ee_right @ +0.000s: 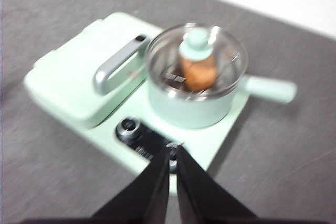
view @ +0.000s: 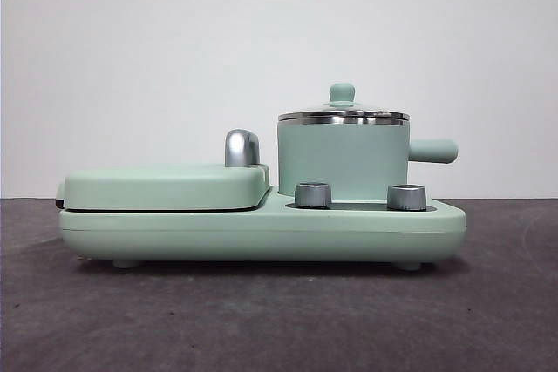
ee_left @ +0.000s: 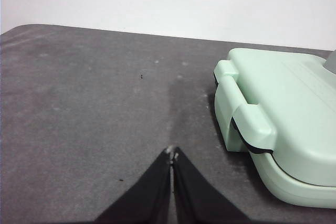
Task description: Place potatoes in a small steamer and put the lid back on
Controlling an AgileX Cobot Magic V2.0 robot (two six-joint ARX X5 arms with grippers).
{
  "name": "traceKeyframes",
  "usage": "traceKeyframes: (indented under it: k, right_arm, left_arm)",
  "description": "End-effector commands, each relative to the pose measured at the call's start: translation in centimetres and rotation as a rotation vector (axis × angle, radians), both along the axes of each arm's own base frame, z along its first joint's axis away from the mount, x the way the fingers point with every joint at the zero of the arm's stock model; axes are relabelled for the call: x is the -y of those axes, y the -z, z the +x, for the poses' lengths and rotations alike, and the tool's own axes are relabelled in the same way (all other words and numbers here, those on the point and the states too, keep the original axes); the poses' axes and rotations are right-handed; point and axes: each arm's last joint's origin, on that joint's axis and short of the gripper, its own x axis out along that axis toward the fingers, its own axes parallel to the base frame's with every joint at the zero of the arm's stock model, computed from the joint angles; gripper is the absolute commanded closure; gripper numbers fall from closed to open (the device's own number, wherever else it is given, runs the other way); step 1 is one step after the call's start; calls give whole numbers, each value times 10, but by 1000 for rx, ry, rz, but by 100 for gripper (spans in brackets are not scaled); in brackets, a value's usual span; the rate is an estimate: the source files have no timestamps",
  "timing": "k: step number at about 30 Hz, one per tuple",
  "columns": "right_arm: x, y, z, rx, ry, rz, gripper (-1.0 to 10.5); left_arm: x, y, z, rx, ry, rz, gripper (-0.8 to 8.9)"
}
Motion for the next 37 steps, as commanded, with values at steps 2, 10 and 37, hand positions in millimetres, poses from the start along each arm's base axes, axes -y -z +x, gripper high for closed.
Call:
traceKeyframes:
  k: [2,10,37]
  right_arm:
    - [14,35,-2,135,106,-59,929]
    - [42,153,-20,361,338,12,928]
    - [53,215,-18,303,484,20,928]
  left_arm:
    - [0,5,1,-8,-3,-4,807]
    - [0,5,1,-8,-3,-4,807]
    - [0,5,1,-8,-3,-4,807]
